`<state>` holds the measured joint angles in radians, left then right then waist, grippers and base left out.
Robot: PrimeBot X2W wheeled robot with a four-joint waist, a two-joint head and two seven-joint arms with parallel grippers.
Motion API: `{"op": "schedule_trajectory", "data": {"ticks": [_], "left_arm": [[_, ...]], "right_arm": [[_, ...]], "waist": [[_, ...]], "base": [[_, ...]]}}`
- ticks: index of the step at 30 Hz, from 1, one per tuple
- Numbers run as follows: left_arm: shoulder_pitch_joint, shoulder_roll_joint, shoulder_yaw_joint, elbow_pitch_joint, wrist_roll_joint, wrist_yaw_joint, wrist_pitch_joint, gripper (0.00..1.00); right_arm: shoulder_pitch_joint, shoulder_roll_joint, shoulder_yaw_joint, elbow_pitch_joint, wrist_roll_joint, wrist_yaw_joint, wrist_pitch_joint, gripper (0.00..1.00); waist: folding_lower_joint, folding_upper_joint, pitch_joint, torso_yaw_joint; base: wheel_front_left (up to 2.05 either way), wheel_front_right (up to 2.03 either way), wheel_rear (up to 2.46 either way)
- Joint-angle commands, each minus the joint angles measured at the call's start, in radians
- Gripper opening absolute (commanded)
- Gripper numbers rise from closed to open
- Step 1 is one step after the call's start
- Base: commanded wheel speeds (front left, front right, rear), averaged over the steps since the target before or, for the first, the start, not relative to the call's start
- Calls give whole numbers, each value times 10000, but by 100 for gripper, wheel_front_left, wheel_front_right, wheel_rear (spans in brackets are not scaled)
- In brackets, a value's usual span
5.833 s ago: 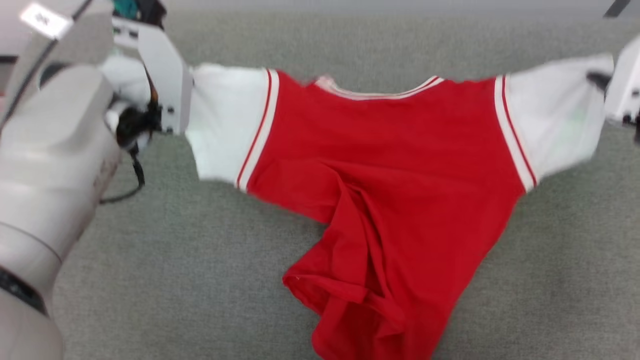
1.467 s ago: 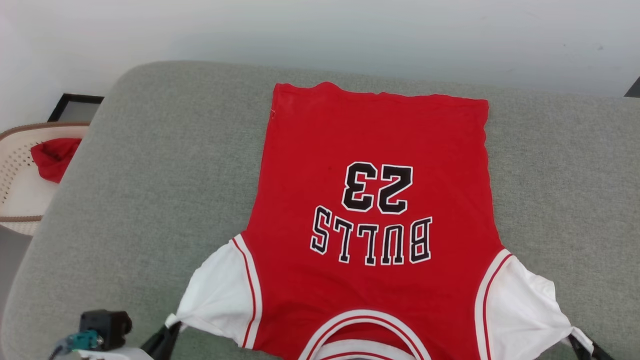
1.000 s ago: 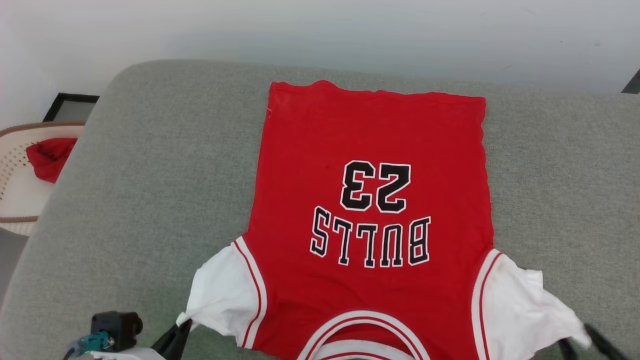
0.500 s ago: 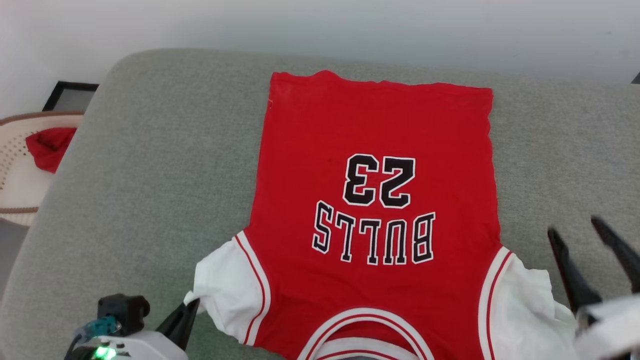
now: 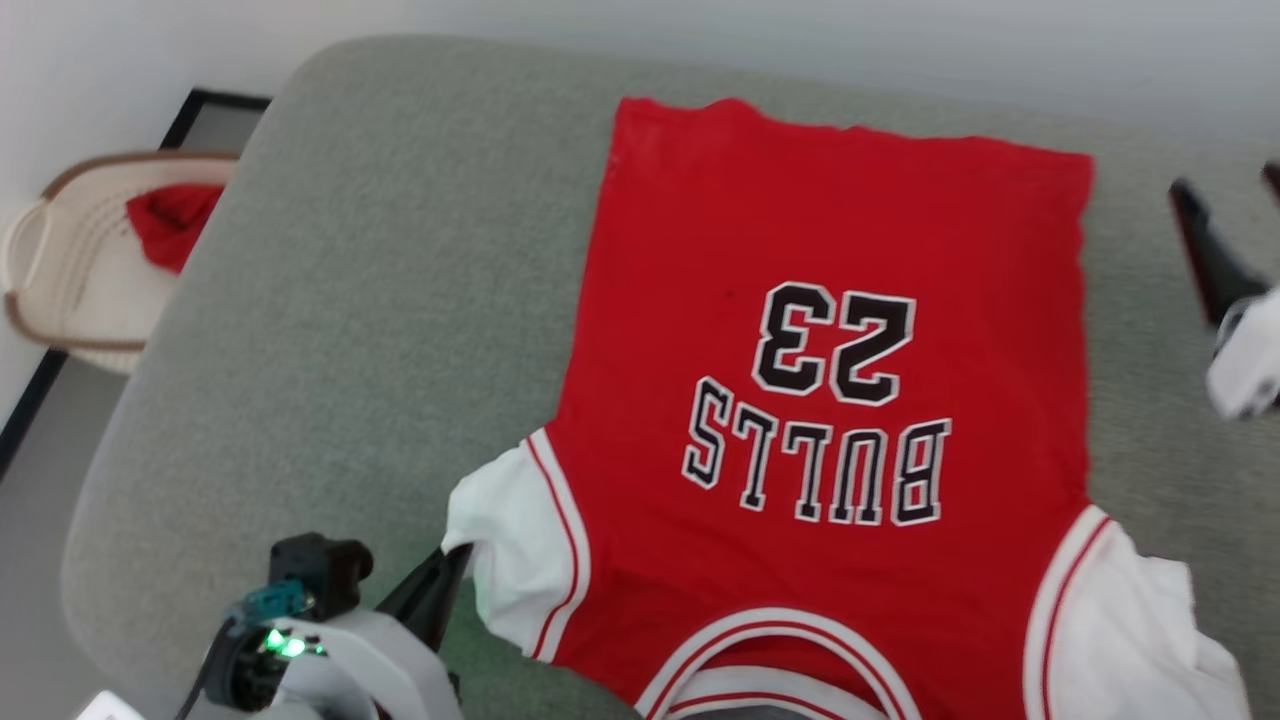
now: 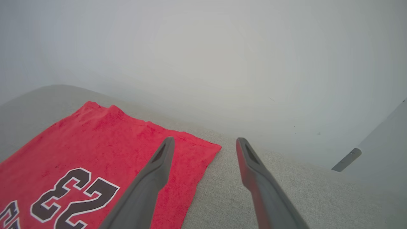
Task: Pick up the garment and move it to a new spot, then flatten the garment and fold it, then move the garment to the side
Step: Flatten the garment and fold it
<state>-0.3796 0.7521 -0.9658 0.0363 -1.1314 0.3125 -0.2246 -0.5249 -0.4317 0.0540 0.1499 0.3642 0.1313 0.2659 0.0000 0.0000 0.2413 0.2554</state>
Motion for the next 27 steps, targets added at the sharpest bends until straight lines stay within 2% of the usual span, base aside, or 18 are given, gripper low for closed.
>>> {"op": "schedule_trajectory", "data": {"ticks": [1, 7, 12, 20, 26, 27], "left_arm": [[-166, -114, -29, 99, 100, -72, -12, 0], [-569, -644, -123, 542, 232, -486, -62, 0], [-938, -1110, -235, 994, 347, -840, -48, 0], [-1453, -1834, -332, 1675, 482, -1386, -139, 0], [-1681, -2290, -346, 2195, 524, -1718, -183, 0], [-1696, -2351, -346, 2279, 528, -1775, -194, 0]], "right_arm": [[-533, -116, 94, 460, 74, -11, 134, 100], [-2577, -497, 523, 2865, 157, -11, 1250, 100], [-3993, -403, 517, 4737, 95, -11, 2251, 100], [-5613, 6, -208, 7311, -782, -11, 3516, 100], [-6213, 372, -1252, 9114, -1699, -10, 4374, 99], [-6271, 397, -1355, 9356, -1959, -10, 4530, 50]], "waist": [[0, 0, 460, 467], [0, 0, 1008, 994], [0, 0, 1459, 1394], [0, 0, 2152, 1840], [0, 0, 2451, 2075], [0, 0, 2468, 2105]], "base": [[0, 0, 0], [0, 0, 0], [0, 0, 0], [0, 0, 0], [0, 0, 0], [0, 0, 0]]}}
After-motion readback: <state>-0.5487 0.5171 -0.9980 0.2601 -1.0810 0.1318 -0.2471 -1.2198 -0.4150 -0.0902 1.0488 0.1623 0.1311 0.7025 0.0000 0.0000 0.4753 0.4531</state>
